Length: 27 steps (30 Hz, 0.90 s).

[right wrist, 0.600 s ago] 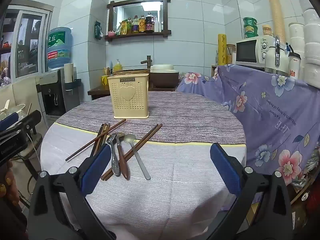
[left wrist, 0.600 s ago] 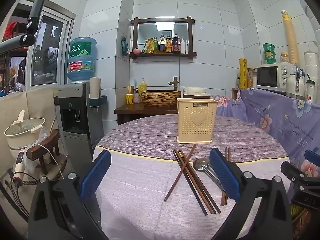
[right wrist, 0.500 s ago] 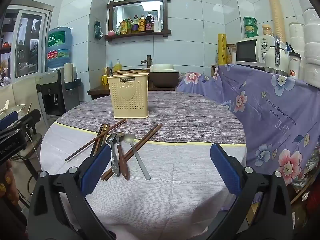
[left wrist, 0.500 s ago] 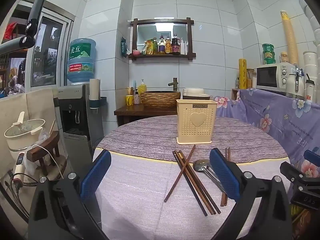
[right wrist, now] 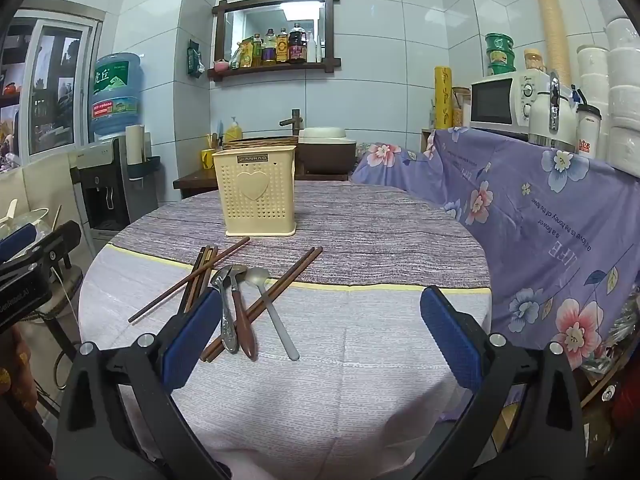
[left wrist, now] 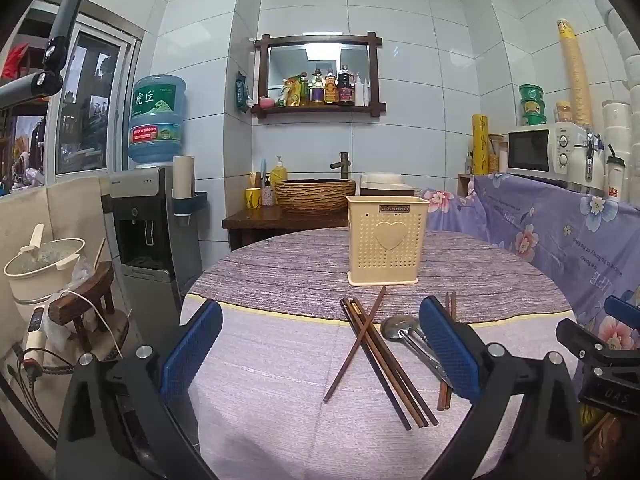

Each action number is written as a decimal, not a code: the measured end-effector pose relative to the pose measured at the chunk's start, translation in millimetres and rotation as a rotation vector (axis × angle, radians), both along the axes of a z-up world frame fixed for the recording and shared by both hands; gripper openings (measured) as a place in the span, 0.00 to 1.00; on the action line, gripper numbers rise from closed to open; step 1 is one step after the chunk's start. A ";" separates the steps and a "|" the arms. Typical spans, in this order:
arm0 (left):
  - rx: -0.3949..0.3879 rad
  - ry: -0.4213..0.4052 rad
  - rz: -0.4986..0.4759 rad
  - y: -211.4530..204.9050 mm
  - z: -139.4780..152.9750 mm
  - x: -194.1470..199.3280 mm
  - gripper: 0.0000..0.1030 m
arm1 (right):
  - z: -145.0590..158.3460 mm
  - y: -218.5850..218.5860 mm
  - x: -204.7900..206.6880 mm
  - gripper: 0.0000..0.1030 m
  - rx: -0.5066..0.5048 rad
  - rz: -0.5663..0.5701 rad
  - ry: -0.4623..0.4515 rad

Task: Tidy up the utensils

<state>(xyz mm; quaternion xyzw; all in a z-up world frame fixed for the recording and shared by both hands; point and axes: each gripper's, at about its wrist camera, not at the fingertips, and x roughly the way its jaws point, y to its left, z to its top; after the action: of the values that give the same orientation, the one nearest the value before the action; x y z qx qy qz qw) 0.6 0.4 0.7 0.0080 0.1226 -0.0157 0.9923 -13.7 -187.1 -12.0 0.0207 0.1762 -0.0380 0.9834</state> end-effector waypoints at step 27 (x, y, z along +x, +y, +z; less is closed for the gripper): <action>0.009 0.015 -0.028 -3.3 -1.8 -0.2 0.95 | -3.9 4.6 3.8 0.95 -0.005 -0.013 0.008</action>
<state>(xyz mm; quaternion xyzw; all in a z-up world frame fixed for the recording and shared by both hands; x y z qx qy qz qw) 0.3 -2.9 -1.1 0.0142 0.1297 -0.0289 0.9910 -10.0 -182.5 -15.9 0.0192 0.1801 -0.0448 0.9824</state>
